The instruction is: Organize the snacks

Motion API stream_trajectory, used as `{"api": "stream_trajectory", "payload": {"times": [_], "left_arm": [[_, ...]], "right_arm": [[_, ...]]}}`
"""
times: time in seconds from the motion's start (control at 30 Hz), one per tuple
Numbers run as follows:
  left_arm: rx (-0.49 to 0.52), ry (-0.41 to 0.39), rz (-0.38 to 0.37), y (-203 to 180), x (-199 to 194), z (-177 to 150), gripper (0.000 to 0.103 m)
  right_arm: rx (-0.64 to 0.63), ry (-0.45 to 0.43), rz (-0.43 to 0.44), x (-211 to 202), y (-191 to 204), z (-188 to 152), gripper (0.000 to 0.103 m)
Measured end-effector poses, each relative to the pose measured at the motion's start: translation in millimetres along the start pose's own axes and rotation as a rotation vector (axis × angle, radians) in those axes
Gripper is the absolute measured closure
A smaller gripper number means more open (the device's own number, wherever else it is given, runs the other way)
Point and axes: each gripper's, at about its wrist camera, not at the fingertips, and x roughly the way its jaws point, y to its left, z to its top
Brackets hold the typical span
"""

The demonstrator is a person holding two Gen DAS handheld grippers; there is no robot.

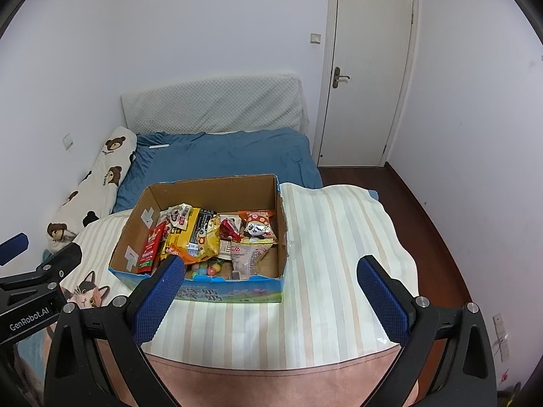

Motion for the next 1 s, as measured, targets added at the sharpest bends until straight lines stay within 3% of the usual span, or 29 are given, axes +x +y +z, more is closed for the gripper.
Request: {"api": "stream_trajectory", "payload": {"times": [1.0], "left_arm": [[0.029,-0.01,-0.032,-3,-12,1,0.0]], "right_arm": [[0.016,0.004,0.012,-12,-7,-5,0.0]]}}
